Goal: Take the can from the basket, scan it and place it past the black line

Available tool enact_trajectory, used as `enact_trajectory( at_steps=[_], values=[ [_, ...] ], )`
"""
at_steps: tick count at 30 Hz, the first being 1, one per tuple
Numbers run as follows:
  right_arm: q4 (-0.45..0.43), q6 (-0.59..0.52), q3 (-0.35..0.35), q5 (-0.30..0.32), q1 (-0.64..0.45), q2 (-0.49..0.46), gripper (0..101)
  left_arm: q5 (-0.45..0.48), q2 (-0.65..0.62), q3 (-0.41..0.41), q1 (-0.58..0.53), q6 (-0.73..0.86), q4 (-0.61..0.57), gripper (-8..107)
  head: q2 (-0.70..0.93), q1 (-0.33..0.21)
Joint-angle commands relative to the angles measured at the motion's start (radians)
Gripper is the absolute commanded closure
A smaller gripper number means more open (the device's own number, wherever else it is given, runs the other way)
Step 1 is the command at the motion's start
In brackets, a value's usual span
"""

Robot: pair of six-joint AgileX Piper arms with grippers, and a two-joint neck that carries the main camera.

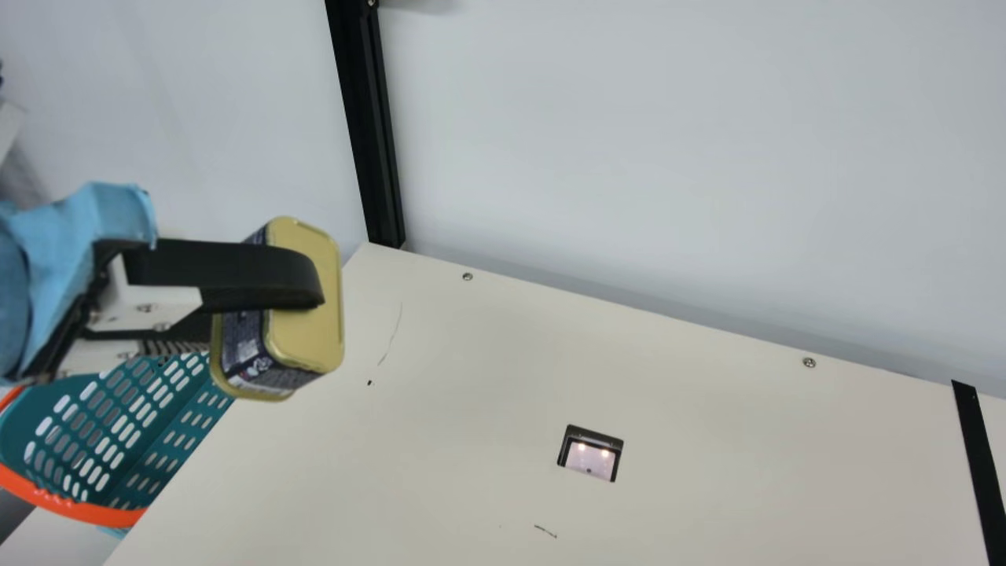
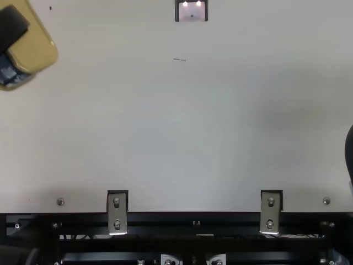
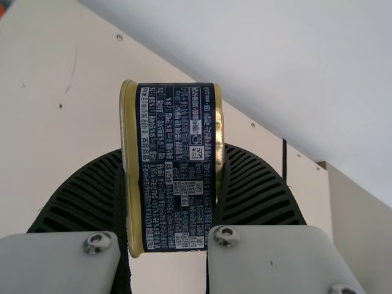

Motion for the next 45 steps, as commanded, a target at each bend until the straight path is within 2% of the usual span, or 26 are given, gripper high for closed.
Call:
enact_trajectory(
  at_steps=[1, 17, 30, 38, 45],
  values=[
    [0.0, 0.0, 0.0, 0.0, 0.0, 0.0, 0, -0.049, -0.002, 0.011, -0.032, 0.001, 0.071, 89, -0.01, -0.032],
    [0.0, 0.0, 0.0, 0.0, 0.0, 0.0, 0, -0.3, -0.038, 0.147, -0.224, 0.032, 0.43, 89, -0.01, -0.032],
    [0.0, 0.0, 0.0, 0.0, 0.0, 0.0, 0, -0.54, -0.076, 0.296, -0.261, 0.049, 0.712, 89, -0.01, -0.032],
    [0.0, 0.0, 0.0, 0.0, 0.0, 0.0, 0, -0.659, -0.086, 0.352, -0.248, 0.046, 0.807, 89, -0.01, -0.032],
    [0.0, 0.0, 0.0, 0.0, 0.0, 0.0, 0, -0.762, -0.096, 0.392, -0.239, 0.059, 0.831, 89, -0.01, -0.032]
  ],
)
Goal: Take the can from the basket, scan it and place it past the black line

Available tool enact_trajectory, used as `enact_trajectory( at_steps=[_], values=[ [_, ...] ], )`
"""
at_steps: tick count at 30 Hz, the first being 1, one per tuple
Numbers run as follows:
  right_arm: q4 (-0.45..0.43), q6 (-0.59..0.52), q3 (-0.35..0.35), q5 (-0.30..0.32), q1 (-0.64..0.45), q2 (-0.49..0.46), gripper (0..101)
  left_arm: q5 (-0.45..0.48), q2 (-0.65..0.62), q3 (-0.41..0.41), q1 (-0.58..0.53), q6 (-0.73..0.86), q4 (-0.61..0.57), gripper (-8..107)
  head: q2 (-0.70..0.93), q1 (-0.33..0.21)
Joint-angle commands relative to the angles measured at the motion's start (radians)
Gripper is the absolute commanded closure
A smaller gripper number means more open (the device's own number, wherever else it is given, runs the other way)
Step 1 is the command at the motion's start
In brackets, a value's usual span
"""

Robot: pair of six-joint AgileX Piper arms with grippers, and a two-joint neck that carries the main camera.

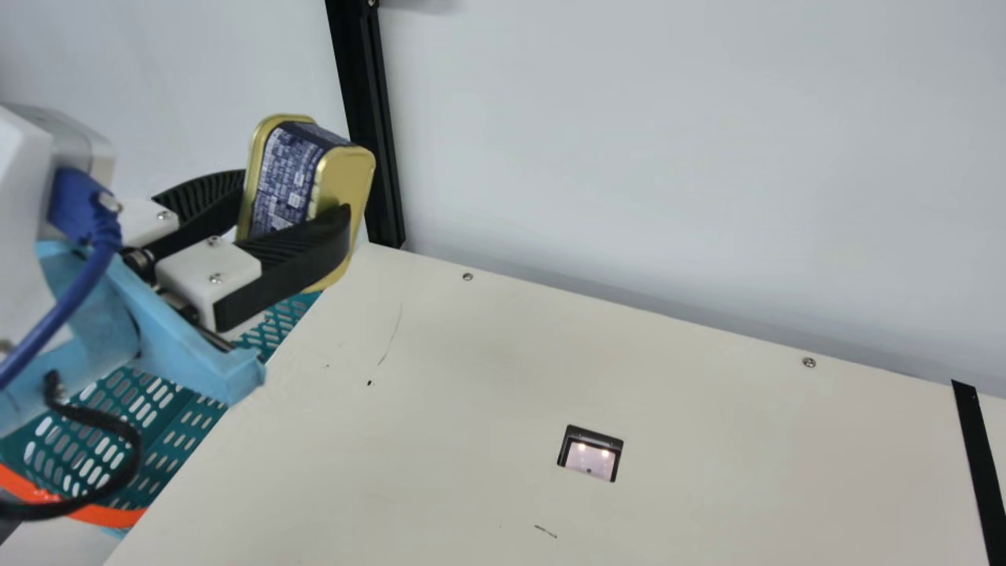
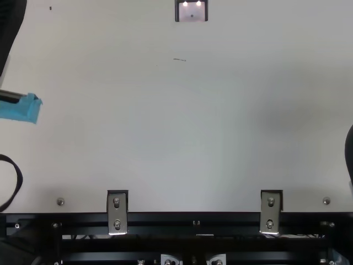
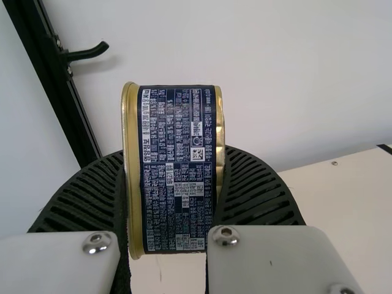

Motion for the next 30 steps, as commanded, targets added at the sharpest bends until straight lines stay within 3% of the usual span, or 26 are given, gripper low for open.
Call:
enact_trajectory(
  at_steps=[1, 30],
  values=[
    [0.0, 0.0, 0.0, 0.0, 0.0, 0.0, 0, -0.036, -0.002, 0.009, 0.004, 0.007, -0.002, 89, -0.01, -0.032],
    [0.0, 0.0, 0.0, 0.0, 0.0, 0.0, 0, -0.469, 0.08, 0.212, -0.004, 0.23, -0.162, 89, -0.01, -0.032]
  ],
)
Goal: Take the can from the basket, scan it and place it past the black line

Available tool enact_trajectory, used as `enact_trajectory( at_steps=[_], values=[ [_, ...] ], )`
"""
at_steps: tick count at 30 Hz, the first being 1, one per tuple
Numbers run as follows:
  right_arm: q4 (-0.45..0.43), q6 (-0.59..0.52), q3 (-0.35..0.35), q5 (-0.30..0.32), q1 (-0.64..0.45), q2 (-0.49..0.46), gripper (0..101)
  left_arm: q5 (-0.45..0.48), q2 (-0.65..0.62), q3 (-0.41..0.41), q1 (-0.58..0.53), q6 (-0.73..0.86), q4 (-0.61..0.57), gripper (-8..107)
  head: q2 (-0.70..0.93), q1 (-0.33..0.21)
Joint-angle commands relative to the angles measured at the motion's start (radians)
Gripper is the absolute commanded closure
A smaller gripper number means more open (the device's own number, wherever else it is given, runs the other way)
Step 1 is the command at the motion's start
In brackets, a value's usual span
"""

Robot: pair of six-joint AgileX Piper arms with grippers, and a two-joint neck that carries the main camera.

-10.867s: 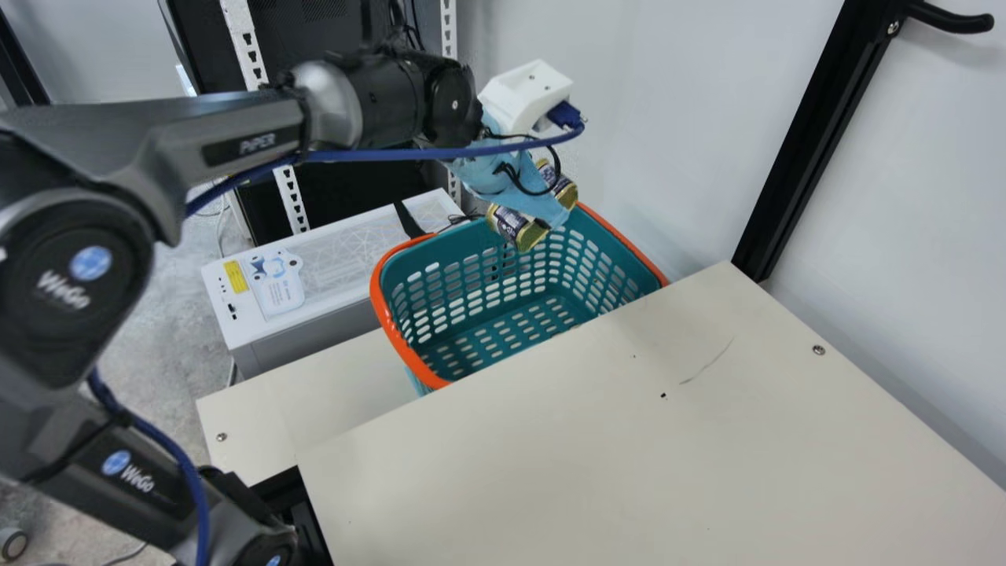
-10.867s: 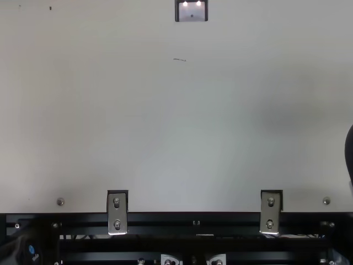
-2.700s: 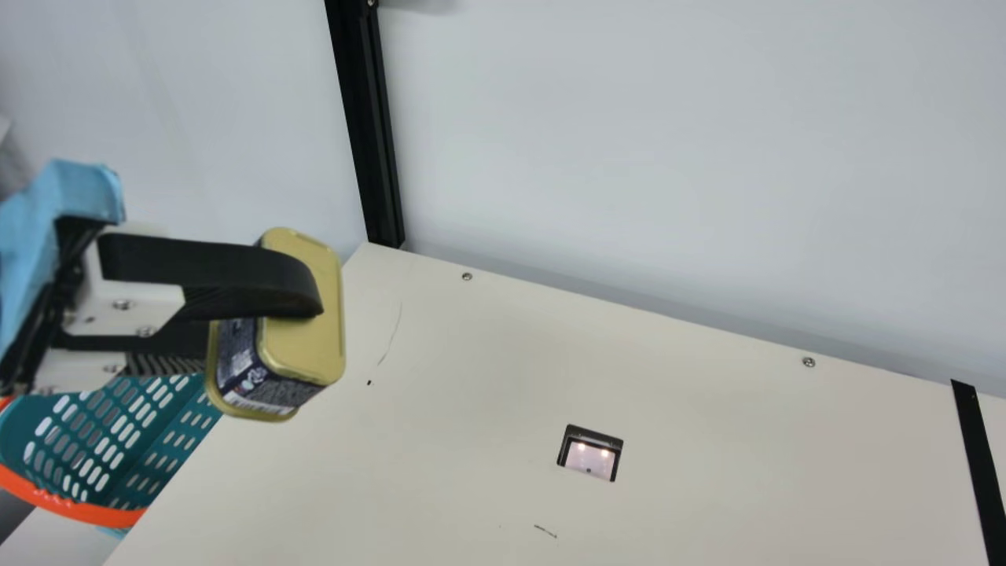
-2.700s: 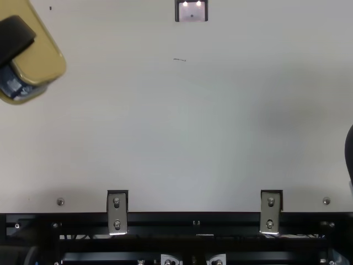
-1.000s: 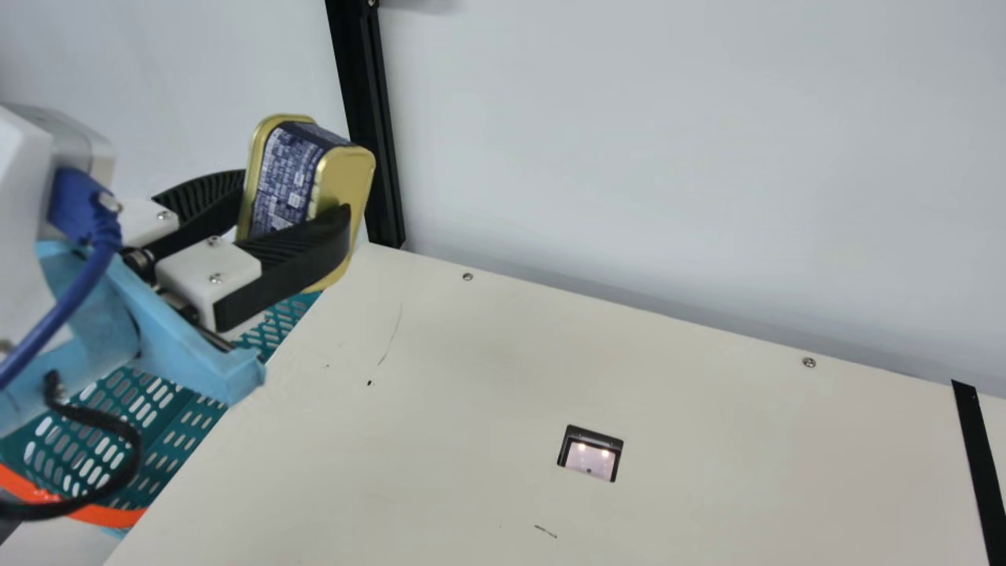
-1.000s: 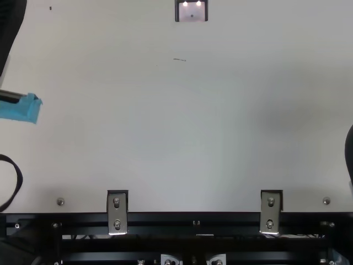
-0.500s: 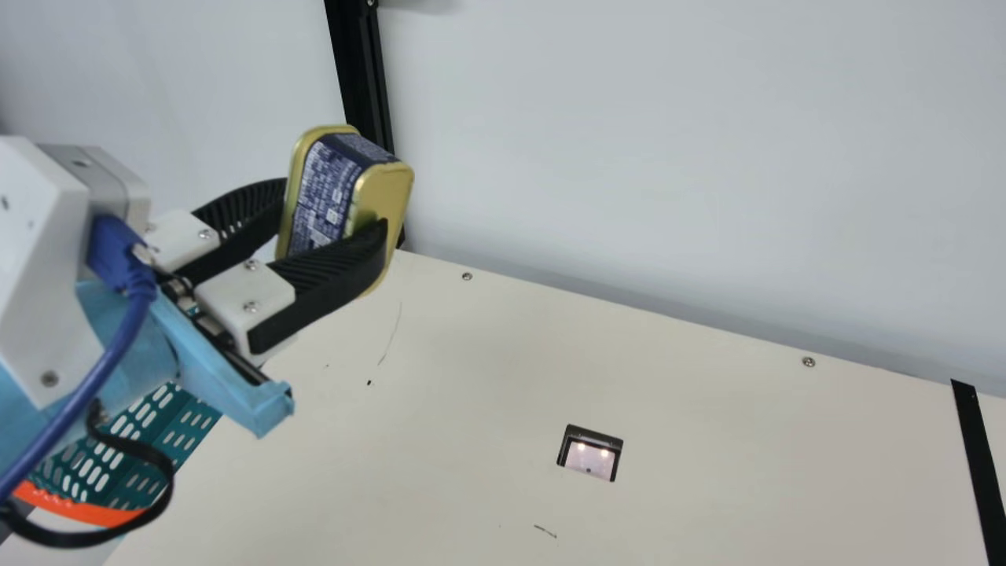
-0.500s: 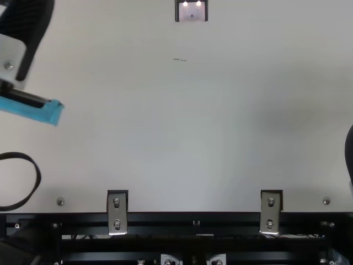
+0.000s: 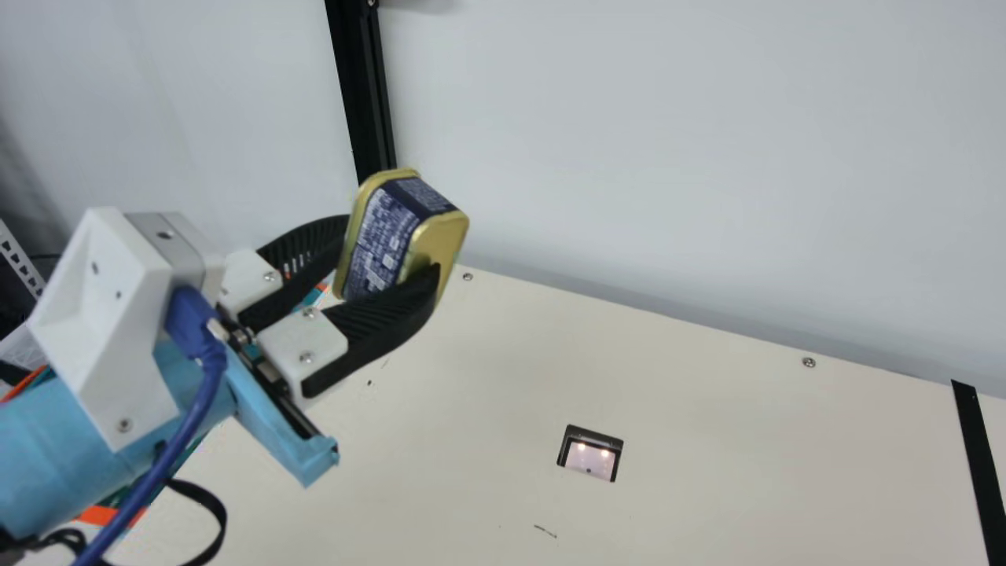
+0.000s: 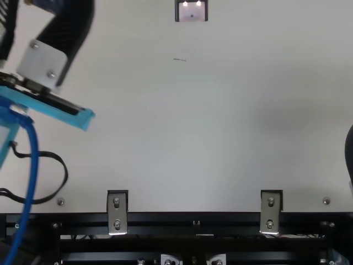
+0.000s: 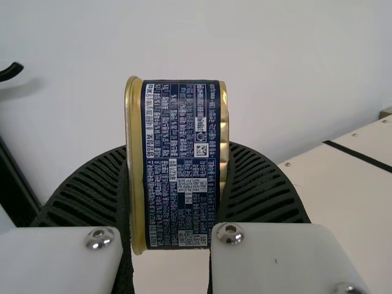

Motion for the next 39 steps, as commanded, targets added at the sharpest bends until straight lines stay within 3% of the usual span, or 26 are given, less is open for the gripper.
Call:
enact_trajectory(
  at_steps=[1, 20, 39],
  values=[
    [0.0, 0.0, 0.0, 0.0, 0.0, 0.0, 0, -0.025, 0.005, 0.008, -0.009, 0.015, -0.007, 89, -0.01, -0.037],
    [0.0, 0.0, 0.0, 0.0, 0.0, 0.0, 0, -0.216, 0.102, 0.077, -0.05, 0.073, -0.066, 89, -0.01, -0.037],
    [0.0, 0.0, 0.0, 0.0, 0.0, 0.0, 0, -0.426, 0.314, 0.092, -0.079, 0.095, -0.13, 89, -0.01, -0.037]
  ],
)
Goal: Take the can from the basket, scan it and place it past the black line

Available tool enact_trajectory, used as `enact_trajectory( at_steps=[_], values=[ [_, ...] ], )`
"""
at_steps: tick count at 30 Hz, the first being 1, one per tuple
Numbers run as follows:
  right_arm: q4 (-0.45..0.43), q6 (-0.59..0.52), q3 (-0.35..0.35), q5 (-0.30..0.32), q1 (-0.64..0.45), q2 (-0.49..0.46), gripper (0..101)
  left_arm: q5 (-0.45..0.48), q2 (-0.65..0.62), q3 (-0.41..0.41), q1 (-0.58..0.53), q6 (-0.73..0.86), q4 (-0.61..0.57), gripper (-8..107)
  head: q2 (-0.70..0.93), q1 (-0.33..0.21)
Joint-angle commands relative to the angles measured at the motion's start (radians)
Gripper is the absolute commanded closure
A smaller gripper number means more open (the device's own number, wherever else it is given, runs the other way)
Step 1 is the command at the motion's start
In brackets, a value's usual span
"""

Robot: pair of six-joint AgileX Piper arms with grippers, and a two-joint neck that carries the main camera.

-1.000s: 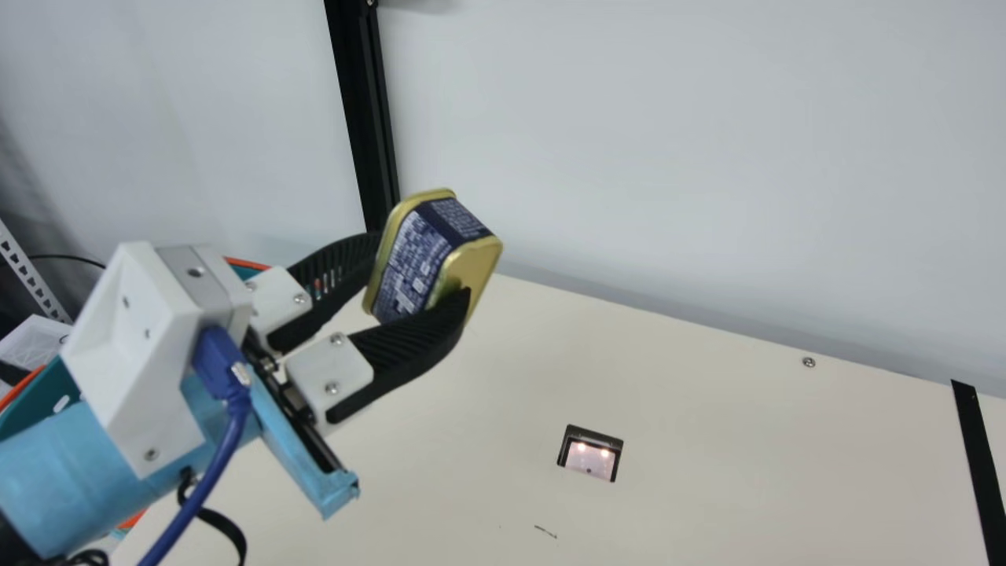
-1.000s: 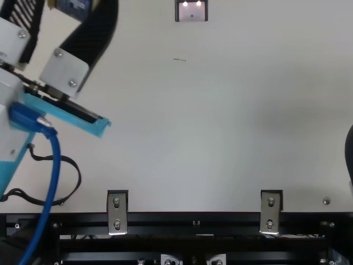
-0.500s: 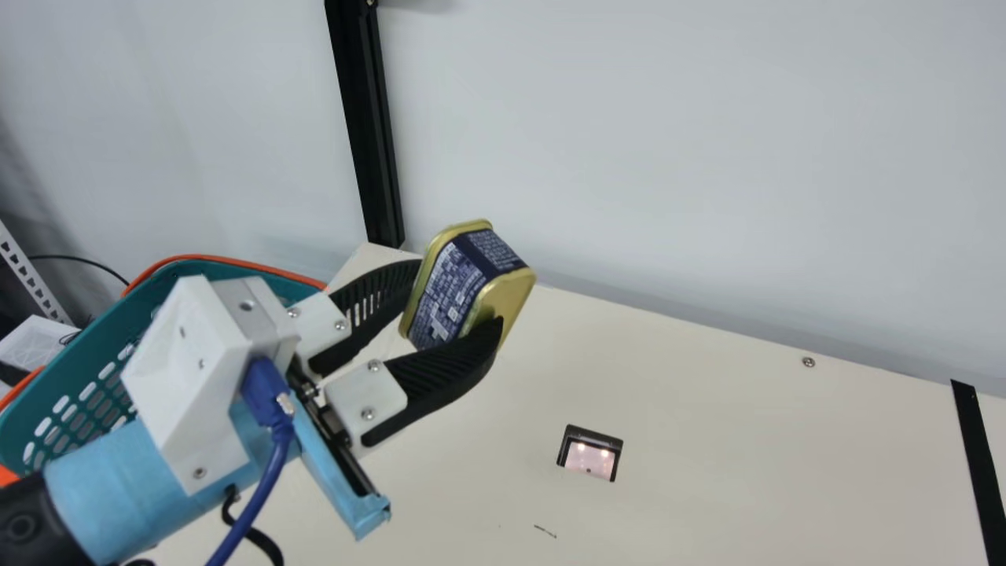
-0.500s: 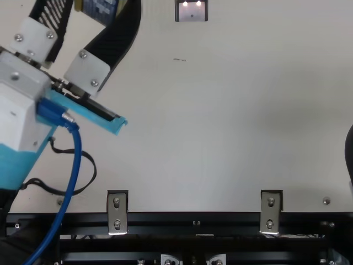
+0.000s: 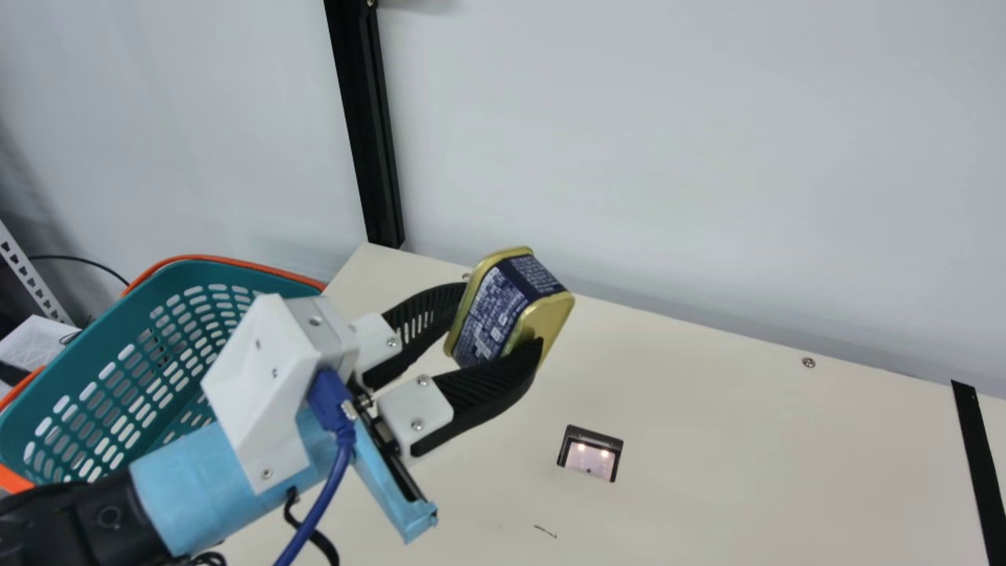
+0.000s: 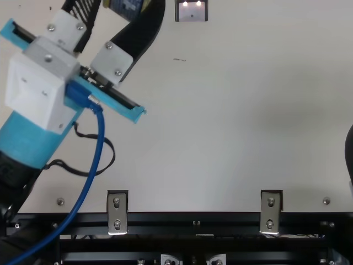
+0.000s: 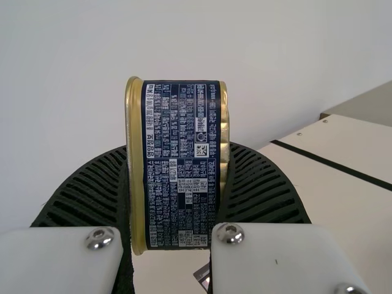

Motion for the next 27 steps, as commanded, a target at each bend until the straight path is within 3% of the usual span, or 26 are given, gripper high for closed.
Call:
enact_trajectory(
  at_steps=[1, 27],
  values=[
    [0.0, 0.0, 0.0, 0.0, 0.0, 0.0, 0, -0.022, 0.025, -0.001, -0.001, 0.001, -0.005, 89, -0.01, -0.037],
    [0.0, 0.0, 0.0, 0.0, 0.0, 0.0, 0, -0.208, 0.256, -0.026, 0.0, -0.008, -0.024, 89, -0.01, -0.037]
  ],
)
